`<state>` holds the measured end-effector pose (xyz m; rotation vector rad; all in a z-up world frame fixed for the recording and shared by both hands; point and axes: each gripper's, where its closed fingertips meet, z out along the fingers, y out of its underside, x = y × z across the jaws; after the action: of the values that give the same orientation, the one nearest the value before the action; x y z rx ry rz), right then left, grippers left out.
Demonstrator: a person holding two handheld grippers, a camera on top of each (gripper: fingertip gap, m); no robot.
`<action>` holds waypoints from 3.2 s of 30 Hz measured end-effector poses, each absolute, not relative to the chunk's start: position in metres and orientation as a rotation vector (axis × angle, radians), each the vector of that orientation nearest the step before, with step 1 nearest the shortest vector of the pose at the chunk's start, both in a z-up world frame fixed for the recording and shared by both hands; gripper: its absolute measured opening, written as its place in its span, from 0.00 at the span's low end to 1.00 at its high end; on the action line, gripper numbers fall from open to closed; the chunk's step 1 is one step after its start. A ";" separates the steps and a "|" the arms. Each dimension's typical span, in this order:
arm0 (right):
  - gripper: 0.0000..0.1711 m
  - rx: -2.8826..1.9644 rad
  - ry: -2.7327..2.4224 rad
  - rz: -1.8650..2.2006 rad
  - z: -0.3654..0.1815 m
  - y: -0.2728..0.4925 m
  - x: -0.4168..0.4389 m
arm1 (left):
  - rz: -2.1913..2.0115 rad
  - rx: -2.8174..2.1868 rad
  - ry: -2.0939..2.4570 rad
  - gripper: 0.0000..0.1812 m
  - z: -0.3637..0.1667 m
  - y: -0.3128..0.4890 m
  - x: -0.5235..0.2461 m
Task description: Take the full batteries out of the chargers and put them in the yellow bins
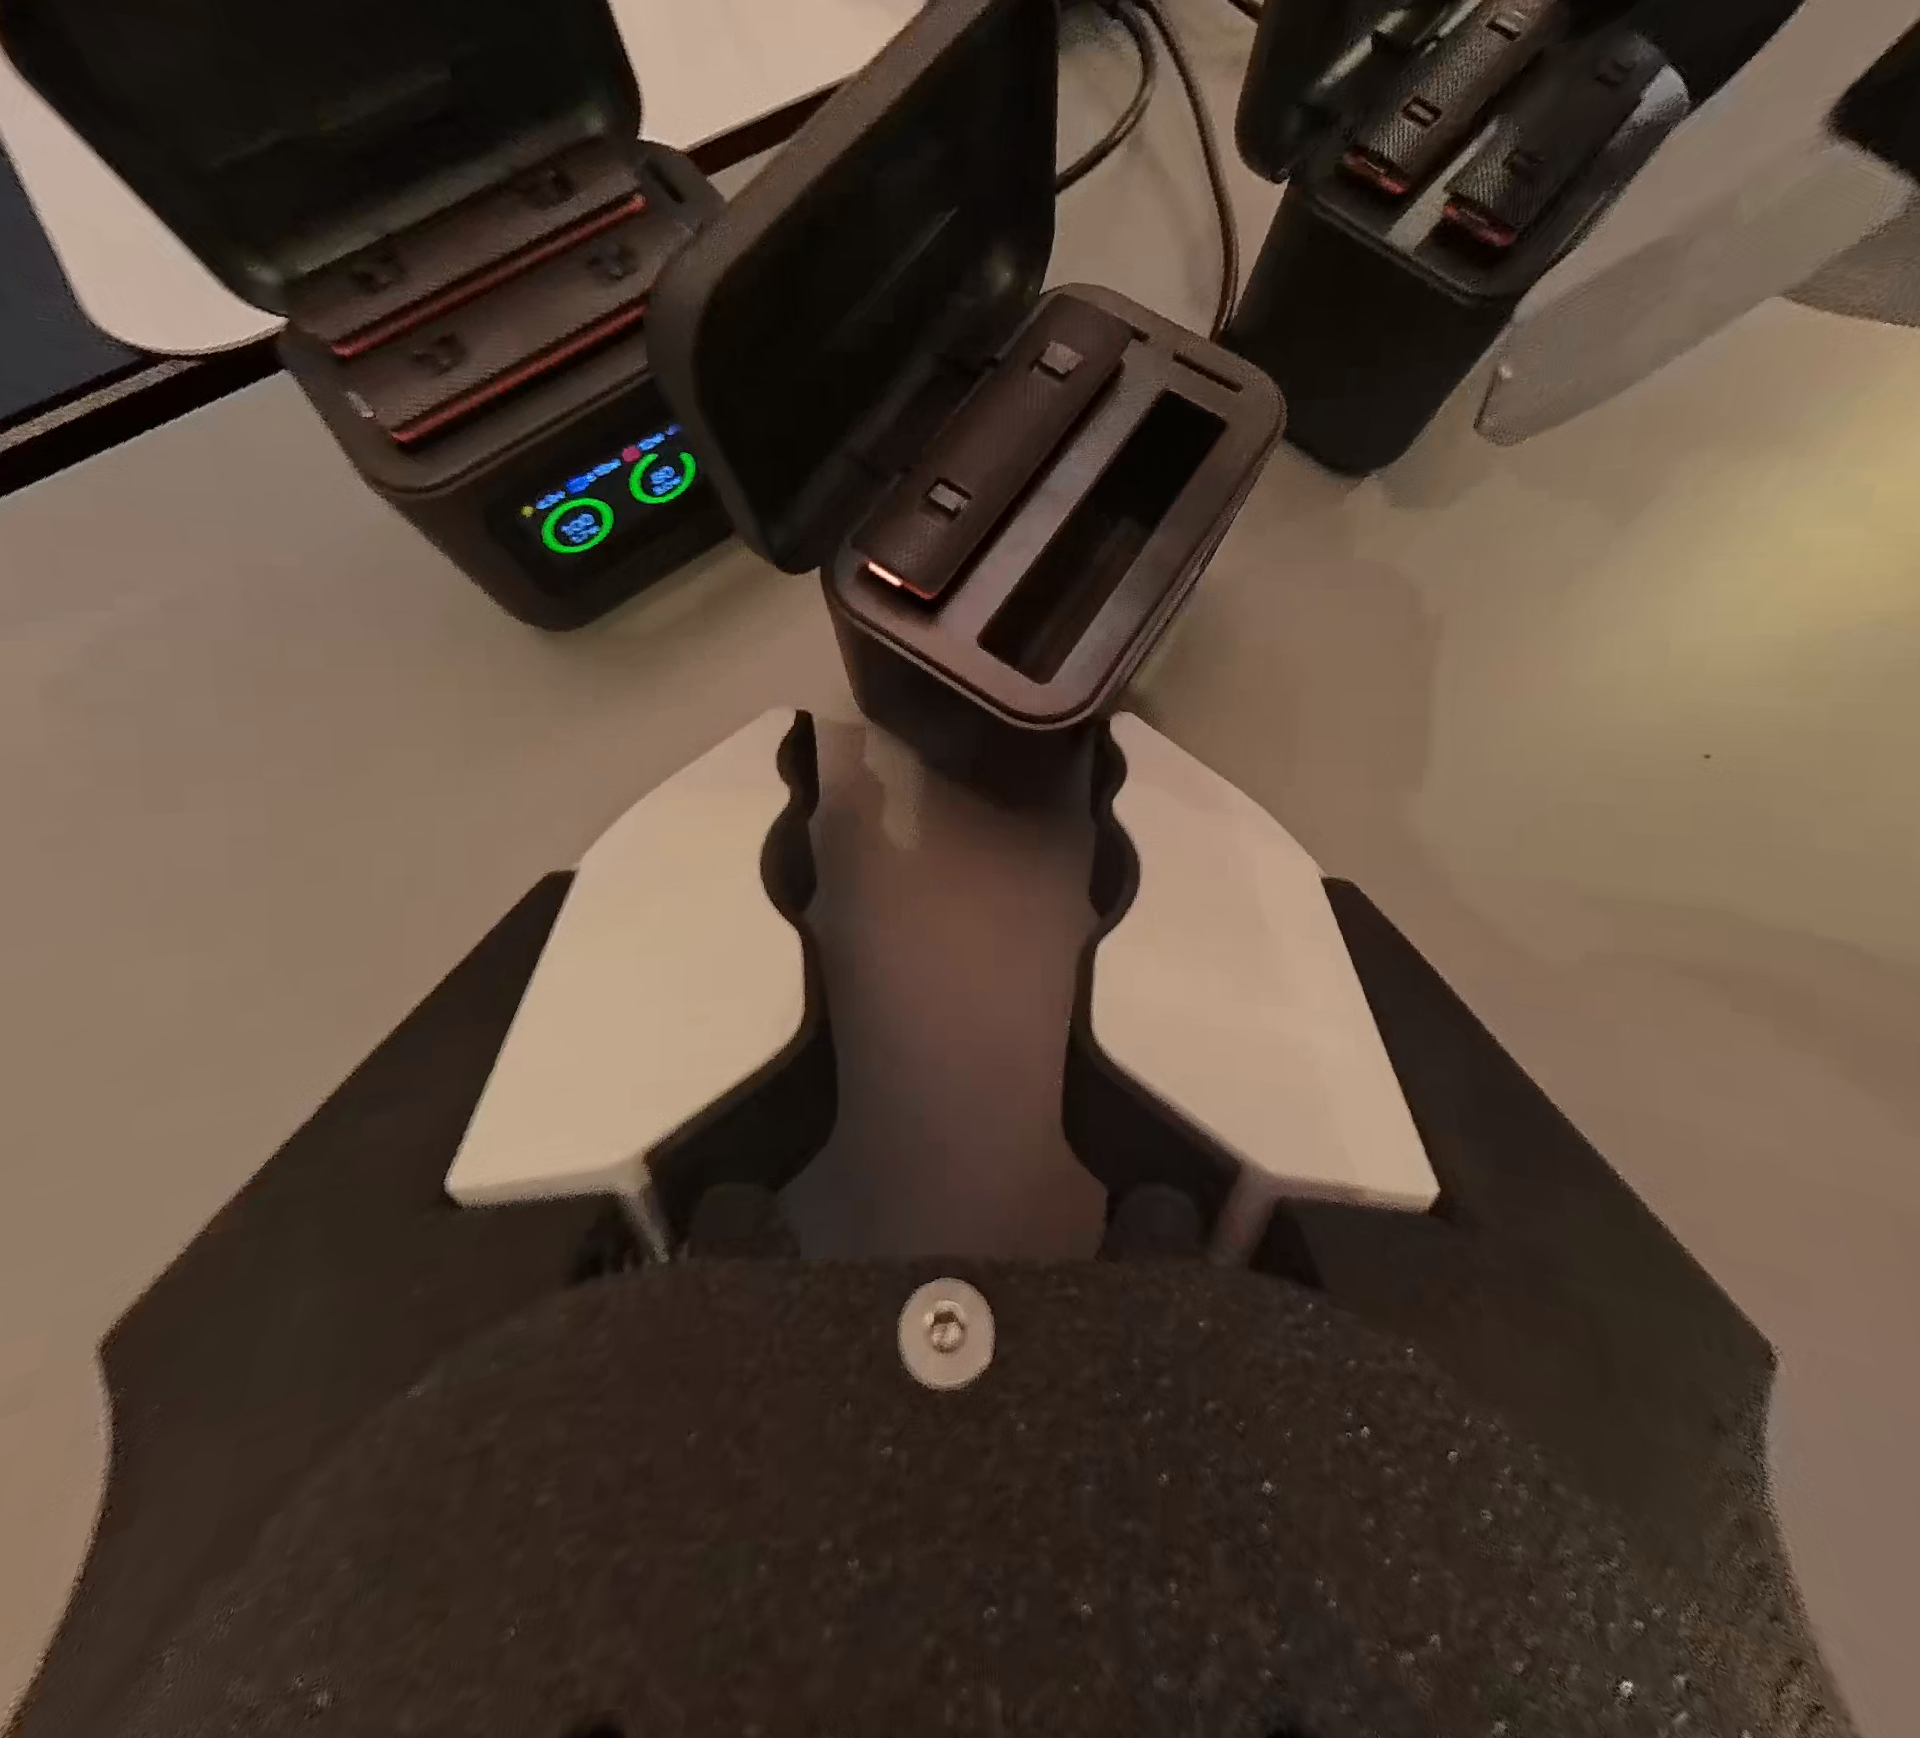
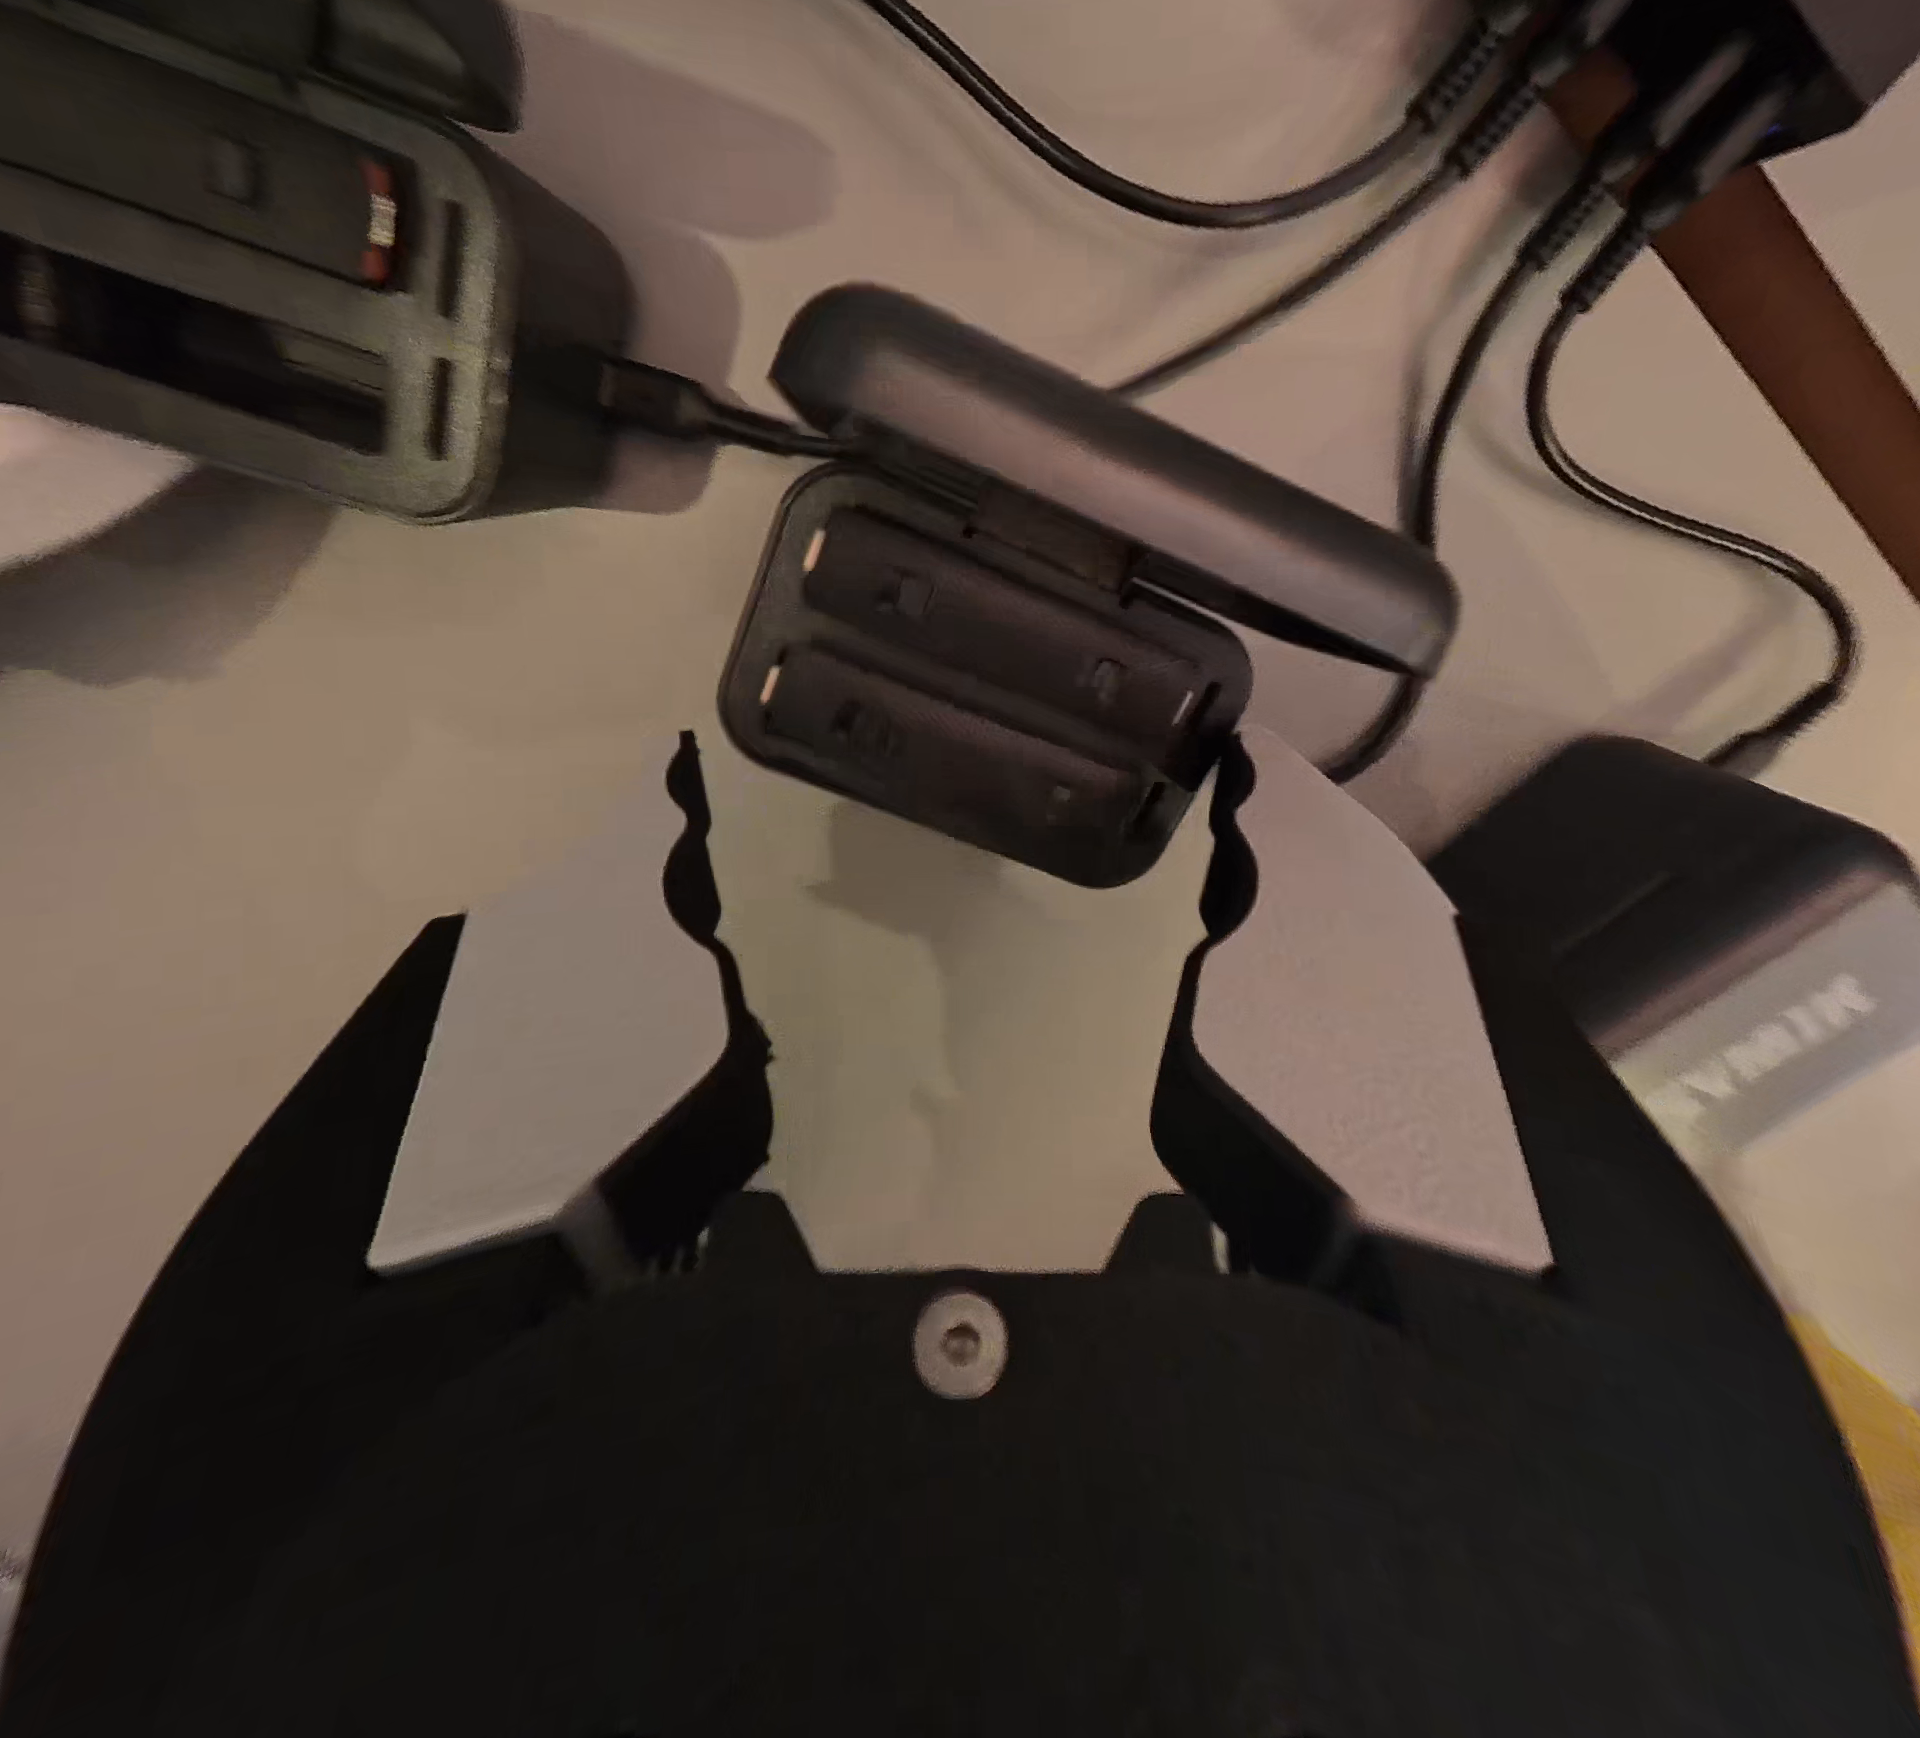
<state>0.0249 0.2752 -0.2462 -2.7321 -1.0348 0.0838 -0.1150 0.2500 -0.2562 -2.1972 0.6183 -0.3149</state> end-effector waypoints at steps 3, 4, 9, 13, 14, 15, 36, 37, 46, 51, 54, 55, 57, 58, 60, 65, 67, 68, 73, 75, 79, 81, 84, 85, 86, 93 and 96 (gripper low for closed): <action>0.55 -2.690 -0.952 0.346 -0.237 0.273 0.012 | -0.266 -2.188 0.573 0.27 -0.255 0.253 -0.123; 0.56 -2.664 -0.927 0.451 -0.231 0.271 0.010 | -0.261 -2.189 0.555 0.28 -0.254 0.253 -0.125; 0.57 -2.336 -0.851 0.789 -0.178 0.292 0.028 | -0.215 -2.180 0.493 0.27 -0.252 0.256 -0.134; 0.65 -2.166 -1.164 0.412 -0.169 0.323 0.085 | -0.203 -2.171 0.488 0.27 -0.251 0.255 -0.136; 0.66 -2.164 -1.280 0.313 -0.174 0.326 0.099 | -0.201 -2.169 0.484 0.27 -0.250 0.255 -0.137; 0.69 -2.177 -1.398 0.217 -0.182 0.327 0.112 | -0.198 -2.167 0.480 0.27 -0.250 0.254 -0.138; 0.53 -3.001 -1.196 -0.039 -0.248 0.284 0.139 | -0.178 -2.086 0.471 0.23 -0.237 0.250 -0.139; 0.53 -3.024 -1.166 -0.061 -0.247 0.283 0.136 | -0.177 -2.087 0.473 0.23 -0.238 0.249 -0.138; 0.55 -3.010 -0.941 0.128 -0.243 0.294 0.117 | -0.184 -2.078 0.452 0.23 -0.236 0.246 -0.144; 0.68 -2.753 -0.805 0.396 -0.217 0.307 0.103 | -0.183 -2.065 0.443 0.23 -0.232 0.245 -0.145; 0.67 -2.387 -0.732 0.443 -0.173 0.324 0.094 | -0.179 -2.053 0.437 0.23 -0.229 0.245 -0.145; 0.65 -2.221 -0.714 0.420 -0.151 0.326 0.093 | -0.176 -2.048 0.435 0.23 -0.227 0.245 -0.146; 0.63 -1.858 -0.684 0.327 -0.101 0.318 0.093 | -0.172 -2.035 0.427 0.23 -0.224 0.245 -0.147; 0.62 -1.681 -0.665 0.268 -0.077 0.307 0.095 | -0.170 -2.029 0.424 0.22 -0.223 0.245 -0.148; 0.60 -1.396 -0.612 0.163 -0.040 0.275 0.099 | -0.168 -2.017 0.418 0.22 -0.219 0.245 -0.148; 0.27 -1.216 -0.606 0.164 -0.027 0.210 0.089 | -0.164 -1.974 0.416 0.22 -0.208 0.243 -0.147; 0.08 -1.209 -0.587 0.216 -0.028 0.195 0.087 | -0.161 -1.939 0.418 0.22 -0.198 0.240 -0.146; 0.01 -1.208 -0.572 0.241 -0.029 0.189 0.087 | -0.157 -1.912 0.419 0.22 -0.190 0.239 -0.146; 0.00 -1.290 -0.490 0.330 -0.046 0.167 0.089 | -0.163 -1.737 0.418 0.19 -0.123 0.215 -0.147; 0.00 -1.311 -0.479 0.351 -0.057 0.156 0.087 | -0.215 -1.676 0.406 0.18 -0.089 0.196 -0.149; 0.00 -1.342 -0.499 0.409 -0.082 0.134 0.077 | -0.240 -1.566 0.410 0.16 -0.035 0.153 -0.169; 0.00 -1.345 -0.526 0.444 -0.091 0.124 0.074 | -0.184 -1.557 0.430 0.15 -0.021 0.136 -0.192; 0.00 -1.356 -0.515 0.522 -0.097 0.121 0.075 | -0.098 -1.627 0.485 0.13 -0.021 0.119 -0.232; 0.00 -1.359 -0.504 0.539 -0.098 0.123 0.077 | -0.058 -1.666 0.508 0.13 -0.024 0.115 -0.246; 0.00 -1.364 -0.499 0.538 -0.100 0.124 0.080 | -0.007 -1.715 0.541 0.12 -0.031 0.112 -0.260; 0.00 -1.444 -0.529 0.517 -0.127 0.132 0.084 | 0.140 -2.204 1.028 0.15 -0.137 0.090 -0.310; 0.06 -1.466 -0.559 0.528 -0.134 0.133 0.079 | 0.208 -2.304 1.279 0.17 -0.175 0.081 -0.311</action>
<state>0.0794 0.1325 -0.1344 -1.4659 -0.5585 0.5277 -0.3113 0.0813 -0.1751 -2.3039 1.2795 0.2081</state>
